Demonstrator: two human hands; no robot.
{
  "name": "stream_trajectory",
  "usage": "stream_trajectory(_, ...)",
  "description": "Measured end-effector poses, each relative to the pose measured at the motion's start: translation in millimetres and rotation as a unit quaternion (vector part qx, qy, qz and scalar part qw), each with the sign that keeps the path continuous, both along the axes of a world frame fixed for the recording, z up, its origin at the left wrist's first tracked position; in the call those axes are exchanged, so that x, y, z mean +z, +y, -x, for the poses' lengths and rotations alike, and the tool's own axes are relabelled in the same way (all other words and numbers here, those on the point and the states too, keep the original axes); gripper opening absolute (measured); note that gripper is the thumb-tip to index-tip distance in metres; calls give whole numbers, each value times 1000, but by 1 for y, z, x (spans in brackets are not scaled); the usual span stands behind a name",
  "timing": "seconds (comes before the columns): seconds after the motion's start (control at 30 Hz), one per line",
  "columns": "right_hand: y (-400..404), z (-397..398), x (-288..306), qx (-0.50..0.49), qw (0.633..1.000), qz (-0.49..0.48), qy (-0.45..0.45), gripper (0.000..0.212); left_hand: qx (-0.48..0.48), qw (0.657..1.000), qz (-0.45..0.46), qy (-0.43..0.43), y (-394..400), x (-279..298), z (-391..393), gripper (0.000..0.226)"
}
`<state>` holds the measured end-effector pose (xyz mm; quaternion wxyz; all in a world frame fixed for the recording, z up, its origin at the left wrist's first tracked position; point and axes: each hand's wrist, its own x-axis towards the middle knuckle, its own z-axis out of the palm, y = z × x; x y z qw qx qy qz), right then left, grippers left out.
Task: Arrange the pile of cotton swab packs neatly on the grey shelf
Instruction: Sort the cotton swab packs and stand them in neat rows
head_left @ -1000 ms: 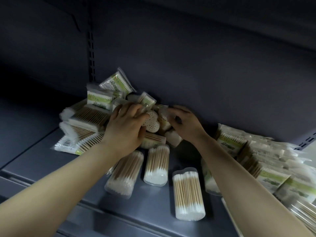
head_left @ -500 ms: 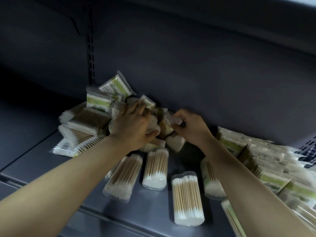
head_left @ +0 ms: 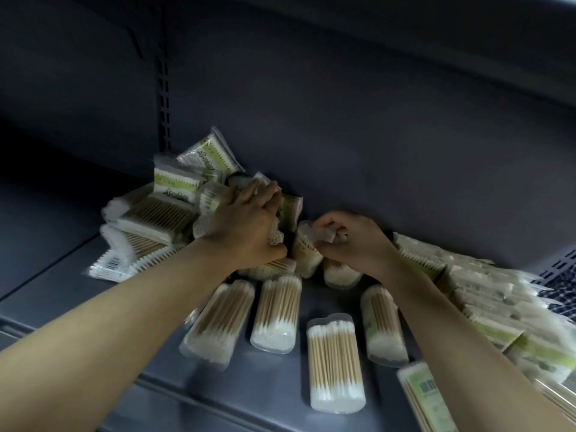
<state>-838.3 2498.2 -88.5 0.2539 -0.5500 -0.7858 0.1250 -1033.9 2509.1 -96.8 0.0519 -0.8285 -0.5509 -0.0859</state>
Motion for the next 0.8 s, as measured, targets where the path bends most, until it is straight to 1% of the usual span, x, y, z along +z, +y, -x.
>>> stream_trajectory(0.07,2,-2,1,-3,1000,10,0,20,1,1000,6,1,0,0,0,91)
stream_trajectory(0.17,13,-4,2,-48,998,-28,40,21,6,1000,4,7,1,0,0,92)
stream_trajectory(0.23,21,-4,4,-74,996,-37,46,24,10,1000,2,7,1,-1,1,94)
stream_trajectory(0.33,35,-1,5,-79,996,-26,41,31,16,1000,6,10,0,-1,1,95)
stream_trajectory(0.43,46,10,4,-69,996,-22,52,33,18,1000,5,12,1,-1,2,96)
stream_trajectory(0.8,60,35,-6,-50,998,-21,-11,35,32,999,13,3,2,-2,5,99)
